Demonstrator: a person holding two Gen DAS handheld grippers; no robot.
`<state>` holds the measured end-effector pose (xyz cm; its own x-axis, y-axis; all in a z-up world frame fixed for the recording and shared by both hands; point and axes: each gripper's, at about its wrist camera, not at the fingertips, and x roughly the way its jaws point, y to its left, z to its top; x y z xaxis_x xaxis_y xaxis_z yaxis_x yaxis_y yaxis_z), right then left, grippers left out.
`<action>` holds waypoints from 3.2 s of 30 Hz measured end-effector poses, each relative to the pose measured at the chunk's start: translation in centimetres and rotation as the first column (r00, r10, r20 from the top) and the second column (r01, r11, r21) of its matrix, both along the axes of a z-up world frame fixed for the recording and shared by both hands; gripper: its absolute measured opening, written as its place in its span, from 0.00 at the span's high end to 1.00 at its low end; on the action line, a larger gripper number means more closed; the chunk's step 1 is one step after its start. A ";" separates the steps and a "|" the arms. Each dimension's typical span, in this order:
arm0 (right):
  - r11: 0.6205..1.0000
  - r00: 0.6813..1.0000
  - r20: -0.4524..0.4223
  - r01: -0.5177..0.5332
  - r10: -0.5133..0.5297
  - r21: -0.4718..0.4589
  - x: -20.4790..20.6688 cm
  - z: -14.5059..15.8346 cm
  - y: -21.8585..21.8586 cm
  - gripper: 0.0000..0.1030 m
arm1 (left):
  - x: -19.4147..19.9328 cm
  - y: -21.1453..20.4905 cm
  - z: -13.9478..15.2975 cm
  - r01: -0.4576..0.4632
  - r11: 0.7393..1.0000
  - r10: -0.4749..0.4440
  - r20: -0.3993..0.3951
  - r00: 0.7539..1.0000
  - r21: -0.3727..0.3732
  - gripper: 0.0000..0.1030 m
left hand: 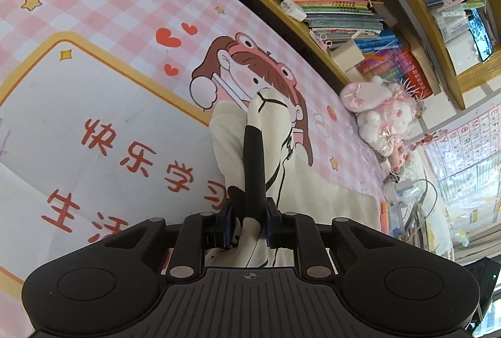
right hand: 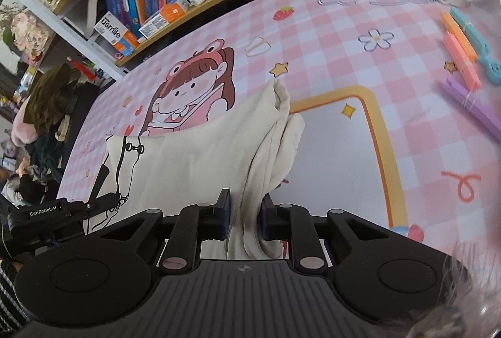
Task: Fold clothes
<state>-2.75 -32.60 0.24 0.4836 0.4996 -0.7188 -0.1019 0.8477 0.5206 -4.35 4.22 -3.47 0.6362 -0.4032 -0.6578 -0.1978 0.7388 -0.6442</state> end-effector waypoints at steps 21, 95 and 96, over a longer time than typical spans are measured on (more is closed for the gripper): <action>0.998 0.999 0.009 -0.050 0.050 0.045 2.1 0.3 -3.3 0.84 | 0.7 -3.6 1.4 -0.035 0.999 0.035 -0.001 0.999 0.038 0.83; 1.000 0.971 0.239 0.002 0.005 -0.030 23.2 4.3 3.9 0.84 | 23.8 3.5 3.1 0.058 0.998 -0.054 0.186 0.981 -0.013 0.83; 0.999 0.970 0.243 0.001 0.006 -0.032 23.5 4.2 4.0 0.84 | 24.1 3.6 3.1 0.057 0.998 -0.053 0.190 0.980 -0.014 0.83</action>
